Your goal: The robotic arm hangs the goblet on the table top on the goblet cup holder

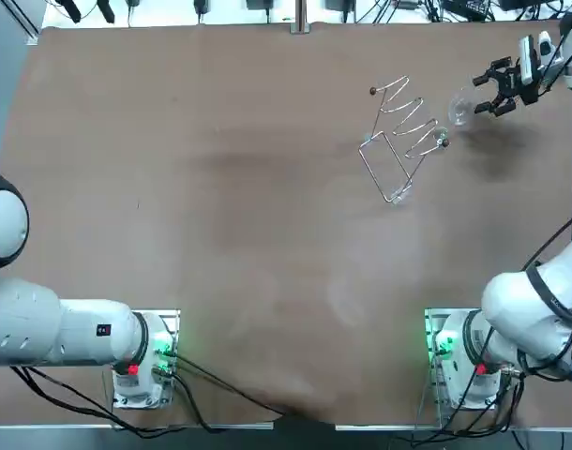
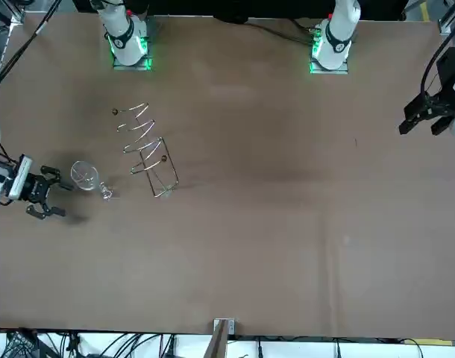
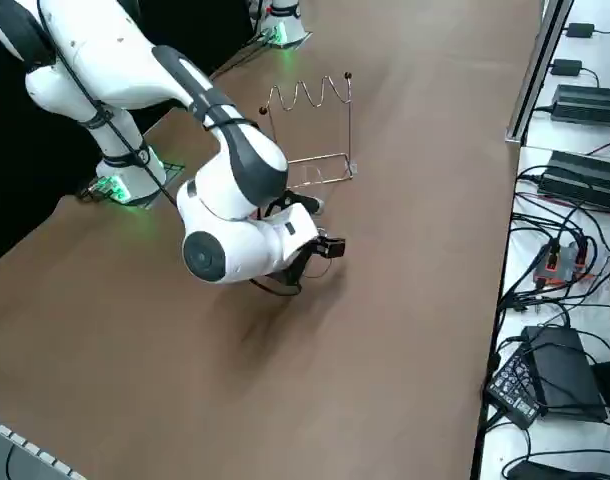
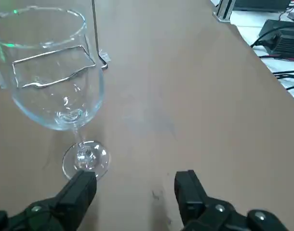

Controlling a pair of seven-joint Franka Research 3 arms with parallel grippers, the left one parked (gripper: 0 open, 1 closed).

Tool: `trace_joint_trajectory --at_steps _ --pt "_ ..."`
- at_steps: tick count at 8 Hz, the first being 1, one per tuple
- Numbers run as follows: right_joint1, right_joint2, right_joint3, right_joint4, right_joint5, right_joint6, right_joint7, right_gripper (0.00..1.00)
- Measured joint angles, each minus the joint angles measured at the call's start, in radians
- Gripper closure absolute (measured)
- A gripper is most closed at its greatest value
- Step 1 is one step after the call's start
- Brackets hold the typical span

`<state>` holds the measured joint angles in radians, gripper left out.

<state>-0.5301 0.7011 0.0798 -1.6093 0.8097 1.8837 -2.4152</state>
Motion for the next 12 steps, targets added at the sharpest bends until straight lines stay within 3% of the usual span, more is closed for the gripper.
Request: trace_joint_trajectory --at_steps 12 --pt "0.015 0.070 0.005 -0.086 0.115 -0.011 -0.017 0.00"
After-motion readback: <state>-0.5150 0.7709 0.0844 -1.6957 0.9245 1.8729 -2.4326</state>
